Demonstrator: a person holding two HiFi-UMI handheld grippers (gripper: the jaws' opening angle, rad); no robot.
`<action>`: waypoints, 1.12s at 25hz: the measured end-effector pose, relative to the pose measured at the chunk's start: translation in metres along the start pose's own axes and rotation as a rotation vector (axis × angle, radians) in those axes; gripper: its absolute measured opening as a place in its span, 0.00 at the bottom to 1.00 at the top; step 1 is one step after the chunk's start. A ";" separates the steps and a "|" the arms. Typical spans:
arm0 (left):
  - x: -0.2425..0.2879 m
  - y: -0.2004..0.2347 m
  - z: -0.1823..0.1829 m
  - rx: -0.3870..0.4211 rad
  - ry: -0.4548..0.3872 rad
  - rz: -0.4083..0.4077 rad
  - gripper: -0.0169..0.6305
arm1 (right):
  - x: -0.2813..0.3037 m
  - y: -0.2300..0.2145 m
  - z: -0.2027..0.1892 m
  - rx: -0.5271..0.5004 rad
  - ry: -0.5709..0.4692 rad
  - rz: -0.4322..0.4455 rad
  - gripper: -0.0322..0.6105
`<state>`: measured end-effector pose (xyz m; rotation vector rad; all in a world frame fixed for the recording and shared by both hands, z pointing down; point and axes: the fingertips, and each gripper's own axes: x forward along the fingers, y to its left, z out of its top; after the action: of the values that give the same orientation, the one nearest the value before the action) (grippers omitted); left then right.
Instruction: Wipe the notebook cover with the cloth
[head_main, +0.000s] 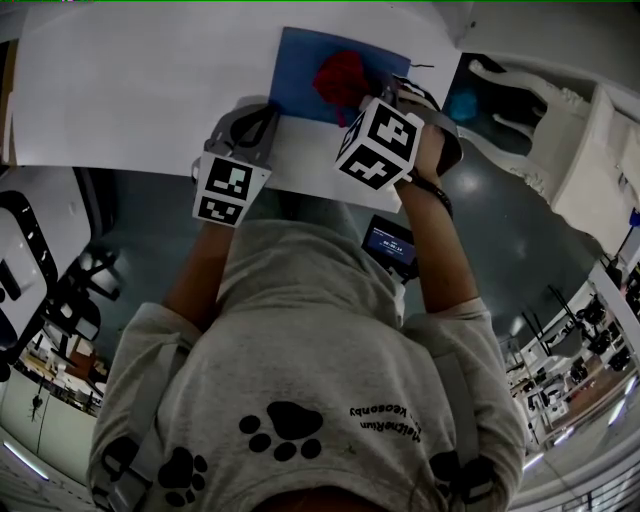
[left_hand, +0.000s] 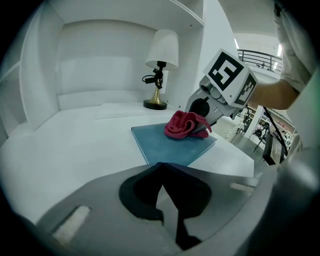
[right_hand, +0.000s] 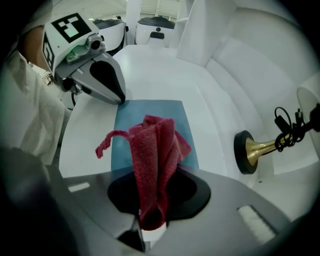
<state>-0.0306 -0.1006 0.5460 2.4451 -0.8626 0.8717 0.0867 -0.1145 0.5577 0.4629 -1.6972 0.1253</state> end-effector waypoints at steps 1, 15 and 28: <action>0.000 0.000 0.000 0.001 0.000 0.000 0.02 | -0.001 -0.001 -0.005 0.004 0.008 -0.002 0.17; 0.005 -0.002 0.001 0.008 0.005 -0.011 0.02 | -0.009 -0.001 -0.103 0.138 0.167 0.007 0.17; 0.006 -0.004 0.000 0.004 0.015 -0.026 0.02 | -0.051 -0.020 -0.114 0.263 0.118 -0.082 0.17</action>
<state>-0.0245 -0.1005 0.5490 2.4449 -0.8230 0.8827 0.2044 -0.0825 0.5265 0.7072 -1.5499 0.3127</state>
